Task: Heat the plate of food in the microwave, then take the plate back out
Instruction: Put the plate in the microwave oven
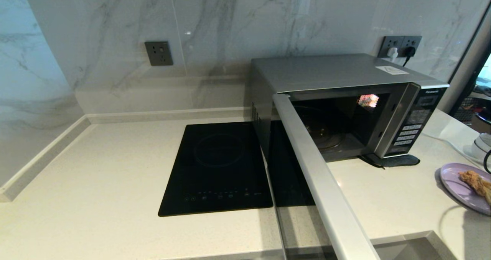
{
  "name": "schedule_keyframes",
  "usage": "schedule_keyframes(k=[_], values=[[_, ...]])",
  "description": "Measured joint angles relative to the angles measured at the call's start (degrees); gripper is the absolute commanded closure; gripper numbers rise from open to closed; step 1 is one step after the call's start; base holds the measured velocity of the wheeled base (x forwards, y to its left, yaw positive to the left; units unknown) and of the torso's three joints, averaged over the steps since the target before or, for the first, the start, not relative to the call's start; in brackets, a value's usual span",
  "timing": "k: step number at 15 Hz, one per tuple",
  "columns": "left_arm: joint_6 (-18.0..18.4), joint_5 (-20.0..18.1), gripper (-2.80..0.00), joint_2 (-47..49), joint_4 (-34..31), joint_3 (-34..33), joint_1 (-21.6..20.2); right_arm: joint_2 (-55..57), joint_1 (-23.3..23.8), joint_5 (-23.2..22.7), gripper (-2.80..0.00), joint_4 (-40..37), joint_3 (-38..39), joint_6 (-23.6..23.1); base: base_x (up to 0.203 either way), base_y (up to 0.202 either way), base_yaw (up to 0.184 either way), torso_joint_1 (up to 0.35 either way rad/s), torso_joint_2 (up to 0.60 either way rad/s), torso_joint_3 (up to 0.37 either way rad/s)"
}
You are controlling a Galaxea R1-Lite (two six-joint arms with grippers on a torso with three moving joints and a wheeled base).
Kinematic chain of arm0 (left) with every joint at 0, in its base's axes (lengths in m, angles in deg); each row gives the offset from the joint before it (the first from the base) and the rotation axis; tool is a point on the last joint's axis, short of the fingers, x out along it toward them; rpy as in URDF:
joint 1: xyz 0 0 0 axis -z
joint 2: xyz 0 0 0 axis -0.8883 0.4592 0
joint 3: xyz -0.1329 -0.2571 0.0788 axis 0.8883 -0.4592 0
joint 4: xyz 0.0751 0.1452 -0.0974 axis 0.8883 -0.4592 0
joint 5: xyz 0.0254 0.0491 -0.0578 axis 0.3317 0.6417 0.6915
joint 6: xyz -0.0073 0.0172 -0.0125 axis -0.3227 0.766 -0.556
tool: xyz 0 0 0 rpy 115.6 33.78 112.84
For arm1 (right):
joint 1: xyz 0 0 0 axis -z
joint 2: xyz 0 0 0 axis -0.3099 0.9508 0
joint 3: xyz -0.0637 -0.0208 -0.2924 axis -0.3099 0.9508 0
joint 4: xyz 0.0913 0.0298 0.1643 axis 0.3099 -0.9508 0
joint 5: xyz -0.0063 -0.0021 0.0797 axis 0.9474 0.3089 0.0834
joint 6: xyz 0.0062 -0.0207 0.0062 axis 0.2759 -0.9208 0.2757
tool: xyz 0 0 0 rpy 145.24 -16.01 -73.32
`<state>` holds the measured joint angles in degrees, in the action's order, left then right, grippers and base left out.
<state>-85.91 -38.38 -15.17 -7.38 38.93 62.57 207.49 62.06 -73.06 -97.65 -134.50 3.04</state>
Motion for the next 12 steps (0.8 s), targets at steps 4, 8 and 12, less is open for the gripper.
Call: schedule_keyframes(k=[4,8,12], values=[[0.0,0.0,0.0,0.0,0.0,0.0,0.0,-0.5,0.1,0.0,0.0,-0.2,0.2,0.1,0.0,0.0,0.0,0.0,0.0,0.0],[0.0,0.0,0.0,0.0,0.0,0.0,0.0,-1.7,0.2,0.1,0.0,-0.4,0.5,-1.3,0.0,0.0,0.0,0.0,0.0,0.0],[0.0,0.0,0.0,0.0,0.0,0.0,0.0,-4.3,1.2,-0.3,0.0,2.5,1.8,-3.8,0.0,0.0,0.0,0.0,0.0,0.0]])
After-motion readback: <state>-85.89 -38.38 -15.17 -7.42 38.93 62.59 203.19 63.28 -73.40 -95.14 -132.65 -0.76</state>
